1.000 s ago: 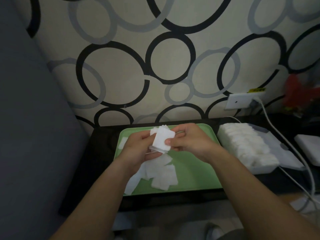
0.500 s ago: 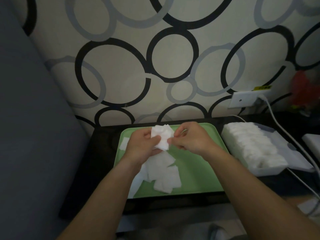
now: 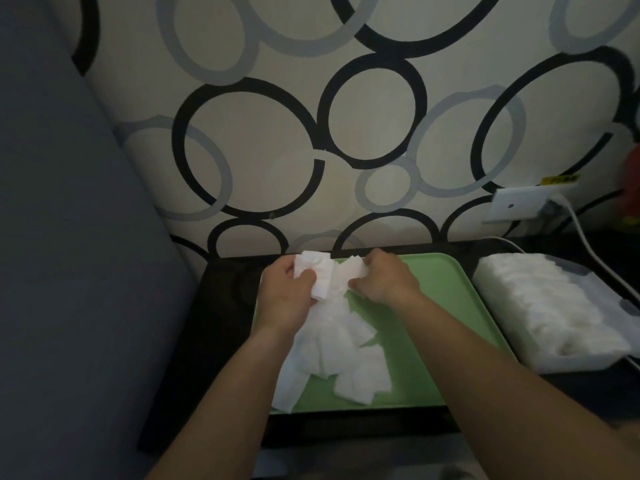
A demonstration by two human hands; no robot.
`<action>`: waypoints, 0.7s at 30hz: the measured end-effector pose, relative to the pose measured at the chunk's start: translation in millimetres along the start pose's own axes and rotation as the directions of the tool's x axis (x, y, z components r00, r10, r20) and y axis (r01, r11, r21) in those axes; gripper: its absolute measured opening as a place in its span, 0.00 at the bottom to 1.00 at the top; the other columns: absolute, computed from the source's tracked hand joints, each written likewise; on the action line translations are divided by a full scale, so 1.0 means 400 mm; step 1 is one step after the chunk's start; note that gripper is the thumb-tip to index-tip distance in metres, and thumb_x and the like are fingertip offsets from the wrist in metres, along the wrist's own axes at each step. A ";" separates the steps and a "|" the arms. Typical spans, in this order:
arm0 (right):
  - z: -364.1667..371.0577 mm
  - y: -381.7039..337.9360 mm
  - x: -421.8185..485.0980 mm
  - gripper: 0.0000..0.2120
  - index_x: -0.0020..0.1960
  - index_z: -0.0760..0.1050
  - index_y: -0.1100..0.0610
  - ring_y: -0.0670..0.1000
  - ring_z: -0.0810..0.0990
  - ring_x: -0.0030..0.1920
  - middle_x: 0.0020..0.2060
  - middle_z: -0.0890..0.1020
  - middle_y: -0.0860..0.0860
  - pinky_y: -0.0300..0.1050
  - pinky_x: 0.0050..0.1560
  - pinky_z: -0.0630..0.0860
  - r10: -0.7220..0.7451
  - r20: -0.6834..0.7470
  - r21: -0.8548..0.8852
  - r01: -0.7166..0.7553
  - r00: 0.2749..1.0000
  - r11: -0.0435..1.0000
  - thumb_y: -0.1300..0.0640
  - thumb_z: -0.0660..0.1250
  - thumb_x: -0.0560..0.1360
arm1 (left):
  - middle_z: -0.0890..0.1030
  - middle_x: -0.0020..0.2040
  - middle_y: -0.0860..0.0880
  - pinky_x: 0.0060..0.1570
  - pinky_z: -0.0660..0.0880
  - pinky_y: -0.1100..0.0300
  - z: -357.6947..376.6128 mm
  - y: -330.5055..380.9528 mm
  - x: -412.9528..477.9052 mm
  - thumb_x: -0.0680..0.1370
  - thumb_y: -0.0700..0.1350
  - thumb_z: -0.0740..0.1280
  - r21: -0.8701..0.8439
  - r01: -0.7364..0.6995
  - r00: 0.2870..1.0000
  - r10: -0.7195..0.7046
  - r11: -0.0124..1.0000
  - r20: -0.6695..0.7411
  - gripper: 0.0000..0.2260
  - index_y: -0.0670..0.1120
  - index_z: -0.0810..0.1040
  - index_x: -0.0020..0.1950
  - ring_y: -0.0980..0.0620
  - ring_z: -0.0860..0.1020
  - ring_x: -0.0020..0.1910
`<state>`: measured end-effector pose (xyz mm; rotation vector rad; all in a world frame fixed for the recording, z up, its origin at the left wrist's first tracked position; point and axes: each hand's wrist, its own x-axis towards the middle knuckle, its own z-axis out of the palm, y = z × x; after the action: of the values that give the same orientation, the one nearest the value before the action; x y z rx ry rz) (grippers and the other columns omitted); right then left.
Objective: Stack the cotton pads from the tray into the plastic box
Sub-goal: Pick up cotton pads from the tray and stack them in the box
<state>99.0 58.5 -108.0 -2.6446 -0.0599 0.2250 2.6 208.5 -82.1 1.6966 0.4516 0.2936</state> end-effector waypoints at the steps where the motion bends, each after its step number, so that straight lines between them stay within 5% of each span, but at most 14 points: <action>1: 0.005 -0.003 0.004 0.29 0.67 0.69 0.53 0.57 0.75 0.61 0.61 0.76 0.53 0.52 0.56 0.76 0.014 0.001 -0.009 -0.014 1.000 1.000 0.44 0.73 0.69 | 0.82 0.50 0.50 0.50 0.83 0.51 0.000 -0.002 0.001 0.79 0.39 0.66 0.015 -0.001 1.000 0.001 1.000 0.001 0.07 0.50 0.79 0.52 0.51 0.81 0.50; 5: 0.010 0.000 0.015 0.28 0.64 0.71 0.57 0.56 0.78 0.57 0.57 0.79 0.53 0.49 0.55 0.76 0.050 0.029 0.119 -0.053 0.998 0.992 0.50 0.76 0.68 | 0.83 0.47 0.49 0.47 0.82 0.53 -0.006 -0.002 0.004 0.78 0.36 0.66 -0.028 0.009 1.000 -0.009 1.000 0.006 0.08 0.48 0.81 0.49 0.50 0.82 0.49; 10: -0.009 0.019 -0.001 0.12 0.56 0.81 0.58 0.56 0.81 0.48 0.46 0.83 0.55 0.44 0.44 0.75 -0.013 0.061 0.331 -0.008 0.998 0.944 0.60 0.70 0.72 | 0.83 0.50 0.48 0.50 0.82 0.51 -0.018 -0.002 0.004 0.78 0.36 0.66 -0.036 0.019 1.000 -0.019 0.999 0.002 0.09 0.46 0.81 0.54 0.49 0.82 0.50; 18: -0.130 0.084 -0.107 0.05 0.47 0.78 0.54 0.54 0.81 0.47 0.47 0.81 0.54 0.52 0.49 0.81 -0.073 0.158 0.673 -0.053 0.985 0.738 0.63 0.69 0.74 | 0.84 0.49 0.47 0.47 0.83 0.50 -0.002 0.000 -0.015 0.78 0.36 0.66 -0.032 0.043 0.997 -0.041 0.999 0.060 0.10 0.50 0.82 0.49 0.48 0.83 0.49; 21: -0.144 0.125 -0.145 0.05 0.45 0.79 0.58 0.52 0.81 0.39 0.39 0.82 0.54 0.45 0.38 0.80 -0.150 0.275 0.654 -0.070 0.950 0.753 0.67 0.67 0.74 | 0.83 0.52 0.47 0.44 0.83 0.52 0.013 0.004 -0.022 0.79 0.37 0.66 -0.042 0.068 0.994 -0.064 0.997 0.089 0.09 0.46 0.81 0.55 0.47 0.82 0.51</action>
<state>51.6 -16.9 -72.6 -1.8724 -0.1180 0.5428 -2.7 199.7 -80.9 1.6405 0.4319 0.1789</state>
